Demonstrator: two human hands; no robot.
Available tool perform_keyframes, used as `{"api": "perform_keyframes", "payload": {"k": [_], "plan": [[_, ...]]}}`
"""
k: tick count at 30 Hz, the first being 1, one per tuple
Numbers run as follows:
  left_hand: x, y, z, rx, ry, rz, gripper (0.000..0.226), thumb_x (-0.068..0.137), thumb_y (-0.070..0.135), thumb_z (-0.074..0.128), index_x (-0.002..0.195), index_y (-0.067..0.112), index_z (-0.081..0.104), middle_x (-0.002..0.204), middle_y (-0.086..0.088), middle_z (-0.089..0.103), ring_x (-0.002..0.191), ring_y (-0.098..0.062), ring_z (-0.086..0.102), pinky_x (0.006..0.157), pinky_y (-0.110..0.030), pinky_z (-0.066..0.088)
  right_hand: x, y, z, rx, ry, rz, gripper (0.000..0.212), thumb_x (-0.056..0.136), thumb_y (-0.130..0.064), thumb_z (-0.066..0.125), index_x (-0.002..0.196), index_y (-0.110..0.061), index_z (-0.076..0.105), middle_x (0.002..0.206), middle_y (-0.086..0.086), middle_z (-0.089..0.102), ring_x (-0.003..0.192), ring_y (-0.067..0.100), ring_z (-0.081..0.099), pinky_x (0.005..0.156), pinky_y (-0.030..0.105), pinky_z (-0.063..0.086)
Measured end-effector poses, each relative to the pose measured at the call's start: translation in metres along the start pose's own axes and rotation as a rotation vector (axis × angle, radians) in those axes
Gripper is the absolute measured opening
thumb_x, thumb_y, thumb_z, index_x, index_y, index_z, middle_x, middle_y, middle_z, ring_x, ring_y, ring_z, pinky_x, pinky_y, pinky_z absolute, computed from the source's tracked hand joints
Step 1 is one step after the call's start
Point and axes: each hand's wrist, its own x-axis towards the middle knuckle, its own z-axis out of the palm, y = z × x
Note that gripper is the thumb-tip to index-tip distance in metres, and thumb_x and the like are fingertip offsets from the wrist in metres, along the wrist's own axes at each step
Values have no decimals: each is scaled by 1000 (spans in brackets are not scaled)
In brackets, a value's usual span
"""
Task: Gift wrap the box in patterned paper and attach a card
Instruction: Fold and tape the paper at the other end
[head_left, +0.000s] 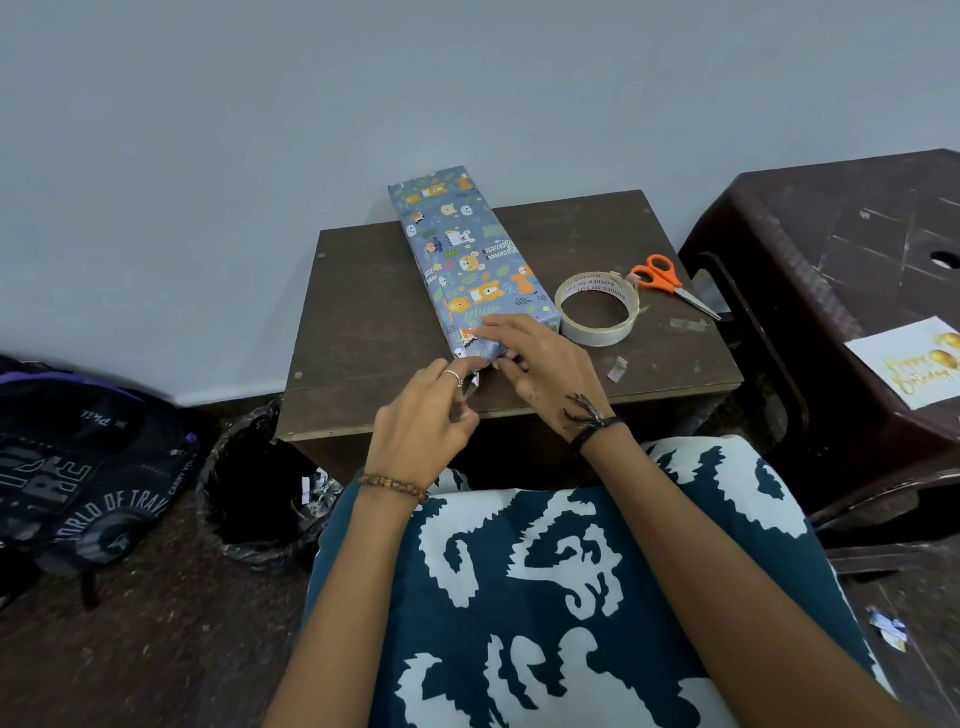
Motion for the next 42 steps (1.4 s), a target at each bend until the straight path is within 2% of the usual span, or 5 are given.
{"api": "perform_keyframes", "payload": {"k": [6, 13, 25, 37, 42], "plan": [[7, -5, 5, -4, 32, -111, 54, 84, 14, 51, 128, 45, 45, 87, 6, 44, 82, -9, 44, 61, -29, 40, 0, -6, 8, -114, 116, -121, 51, 73, 3, 65, 119, -17, 55, 120, 7, 55, 85, 19, 62, 49, 24, 48], [10, -13, 5, -173, 70, -184, 45, 79, 15, 56, 109, 48, 55, 84, 6, 51, 77, -10, 50, 61, -27, 39, -6, 0, 11, -344, 239, -164, 32, 64, -18, 80, 88, -13, 58, 91, 8, 57, 80, 20, 45, 65, 32, 41], [10, -10, 1, -349, 149, -227, 27, 76, 9, 54, 92, 31, 54, 69, 4, 45, 65, -11, 44, 56, -27, 32, -6, -1, 20, -426, 225, -172, 26, 69, -24, 76, 84, -14, 57, 80, 1, 59, 78, 20, 44, 66, 29, 28], [7, -4, -1, -231, 69, -251, 50, 77, 9, 44, 109, 45, 57, 63, 8, 43, 66, -12, 42, 58, -28, 31, -4, -3, 23, -420, 206, -256, 8, 77, -21, 68, 82, -16, 65, 84, 2, 59, 82, 18, 37, 70, 30, 26], [11, -7, 1, -410, 69, -309, 40, 73, 15, 44, 94, 45, 60, 59, 7, 44, 69, -21, 50, 67, -38, 50, 4, -3, 23, -464, 221, -360, 17, 84, -28, 51, 81, -18, 65, 88, -1, 62, 83, 18, 41, 72, 31, 32]]}}
